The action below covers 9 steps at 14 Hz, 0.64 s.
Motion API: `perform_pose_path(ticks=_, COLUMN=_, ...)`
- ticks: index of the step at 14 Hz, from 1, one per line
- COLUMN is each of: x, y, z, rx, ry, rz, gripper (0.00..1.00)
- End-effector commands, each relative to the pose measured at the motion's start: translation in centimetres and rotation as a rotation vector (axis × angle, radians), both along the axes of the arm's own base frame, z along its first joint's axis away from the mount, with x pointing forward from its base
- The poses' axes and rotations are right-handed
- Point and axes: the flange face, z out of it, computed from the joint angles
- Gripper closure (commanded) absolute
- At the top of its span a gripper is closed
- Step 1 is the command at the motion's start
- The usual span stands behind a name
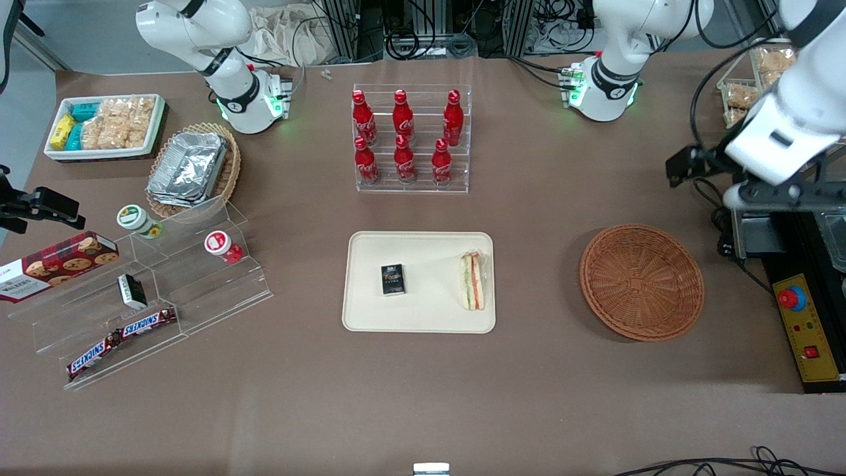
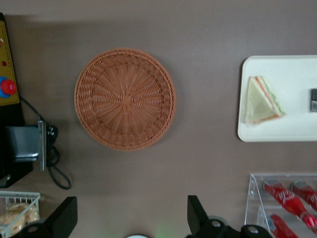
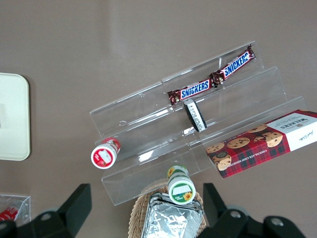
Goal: Place sandwich from basket to tray
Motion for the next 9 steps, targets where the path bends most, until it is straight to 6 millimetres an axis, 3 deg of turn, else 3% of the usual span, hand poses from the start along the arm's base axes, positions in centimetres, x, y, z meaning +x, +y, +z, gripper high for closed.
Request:
perform_pose_path(ticks=1, x=-0.3, y=0.1, z=-0.4, rx=-0.003, ry=0.02, rz=0.008, gripper=0.0)
perform_pose_path(ticks=3, x=-1.1, y=-3.0, z=0.1, rx=0.009, ry=0.009, rz=-0.054, gripper=0.0)
perform_pose_path(ticks=4, x=-1.0, y=-2.5, z=0.0, rx=0.009, ry=0.01, rz=-0.045, gripper=0.0)
perform_pose_path(ticks=9, x=-1.3, y=-3.5, z=0.1, rx=0.008, ry=0.009, rz=-0.069, gripper=0.0)
